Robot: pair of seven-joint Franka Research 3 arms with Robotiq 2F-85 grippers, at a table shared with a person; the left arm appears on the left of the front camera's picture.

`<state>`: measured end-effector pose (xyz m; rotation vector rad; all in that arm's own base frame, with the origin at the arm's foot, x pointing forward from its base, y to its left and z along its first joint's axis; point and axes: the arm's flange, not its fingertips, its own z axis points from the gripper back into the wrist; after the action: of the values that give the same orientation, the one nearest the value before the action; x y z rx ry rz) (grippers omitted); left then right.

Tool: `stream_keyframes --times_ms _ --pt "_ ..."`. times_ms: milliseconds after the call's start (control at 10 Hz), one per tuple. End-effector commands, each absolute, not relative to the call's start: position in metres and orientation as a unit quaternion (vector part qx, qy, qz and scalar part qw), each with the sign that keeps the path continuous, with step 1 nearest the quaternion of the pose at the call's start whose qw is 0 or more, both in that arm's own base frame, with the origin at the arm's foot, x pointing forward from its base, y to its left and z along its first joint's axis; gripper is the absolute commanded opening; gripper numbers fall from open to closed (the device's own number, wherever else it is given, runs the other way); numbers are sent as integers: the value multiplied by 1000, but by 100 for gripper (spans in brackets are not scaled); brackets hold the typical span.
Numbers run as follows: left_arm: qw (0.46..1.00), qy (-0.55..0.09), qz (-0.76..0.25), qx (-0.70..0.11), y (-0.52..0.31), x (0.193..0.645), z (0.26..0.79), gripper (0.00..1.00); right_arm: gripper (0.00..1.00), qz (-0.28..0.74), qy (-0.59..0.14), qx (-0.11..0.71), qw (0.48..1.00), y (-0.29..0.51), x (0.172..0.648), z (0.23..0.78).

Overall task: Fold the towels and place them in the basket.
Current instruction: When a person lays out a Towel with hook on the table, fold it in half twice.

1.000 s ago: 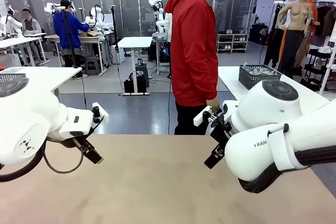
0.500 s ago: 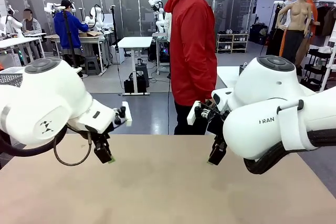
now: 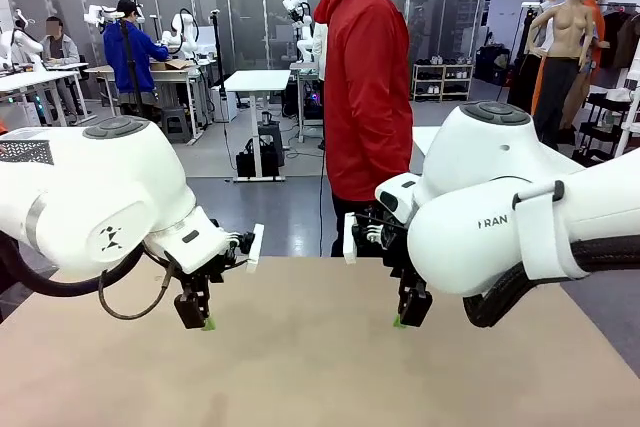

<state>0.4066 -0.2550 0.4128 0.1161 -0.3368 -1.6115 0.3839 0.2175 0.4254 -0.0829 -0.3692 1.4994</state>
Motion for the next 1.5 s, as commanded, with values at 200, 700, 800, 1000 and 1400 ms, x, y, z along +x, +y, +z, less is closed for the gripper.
stream_keyframes --times_ms 200,700,800,1000,1400 --pt "653 -134 -745 24 -256 419 427 100 100 706 -139 14 694 221 400 414" --pt "656 -131 -743 30 -257 412 422 100 100 699 -139 9 701 223 395 406" --pt "656 -131 -743 30 -257 412 422 100 100 699 -139 9 701 223 395 406" --pt "656 -131 -743 30 -257 412 422 100 100 699 -139 9 701 223 395 406" --pt "655 -116 -747 -10 -237 435 455 100 100 747 -104 85 652 190 412 428"
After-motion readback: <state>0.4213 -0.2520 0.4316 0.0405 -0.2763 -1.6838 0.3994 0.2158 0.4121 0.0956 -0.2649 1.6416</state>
